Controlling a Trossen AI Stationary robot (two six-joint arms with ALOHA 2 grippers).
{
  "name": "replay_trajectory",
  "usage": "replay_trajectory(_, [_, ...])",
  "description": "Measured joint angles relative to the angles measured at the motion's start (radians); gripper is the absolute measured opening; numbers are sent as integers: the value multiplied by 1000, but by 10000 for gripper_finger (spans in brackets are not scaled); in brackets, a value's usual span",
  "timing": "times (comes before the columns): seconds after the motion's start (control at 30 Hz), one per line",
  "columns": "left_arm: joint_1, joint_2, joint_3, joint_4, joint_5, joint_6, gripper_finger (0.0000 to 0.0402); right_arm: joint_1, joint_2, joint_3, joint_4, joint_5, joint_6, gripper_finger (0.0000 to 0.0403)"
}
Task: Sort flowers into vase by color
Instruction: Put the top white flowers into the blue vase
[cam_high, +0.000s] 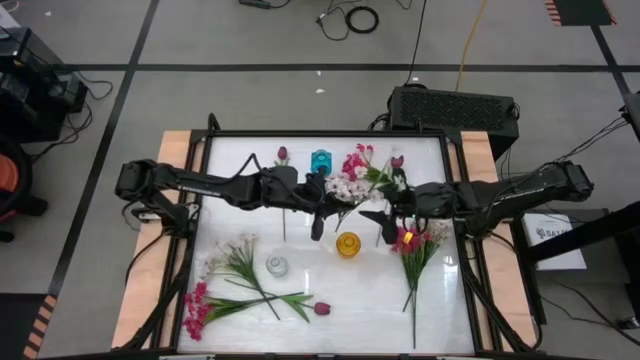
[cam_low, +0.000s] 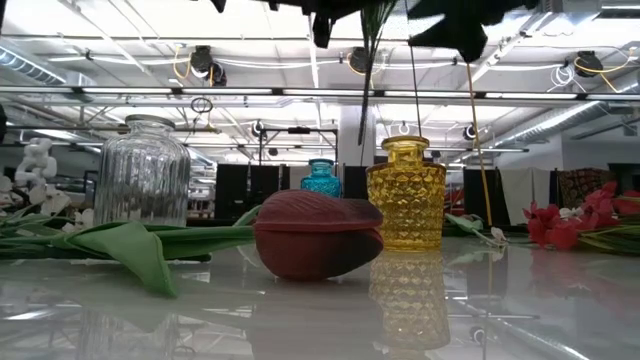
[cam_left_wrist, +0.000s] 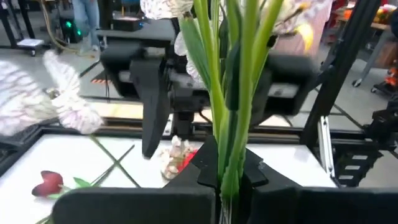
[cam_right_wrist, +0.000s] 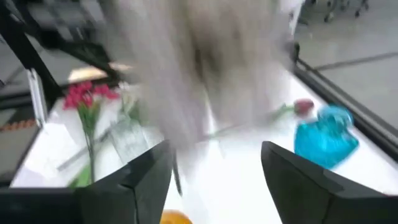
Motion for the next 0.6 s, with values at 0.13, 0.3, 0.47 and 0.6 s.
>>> replay_trajectory(0.13, [8,-27,1,-22,-3,8,11,0,-14,0,-66,15,30,239])
replay_trajectory(0.3, [52,-75,1,-60,-11,9,11,0,-22,0,-72,15,32,239])
replay_trajectory(0.47, [115,-110,1,-68,-12,10,11,1,-23,0,-72,16,21,239])
replay_trajectory(0.6, [180,-120,1,-39,6,7,12,1,-23,0,-74,15,19,239])
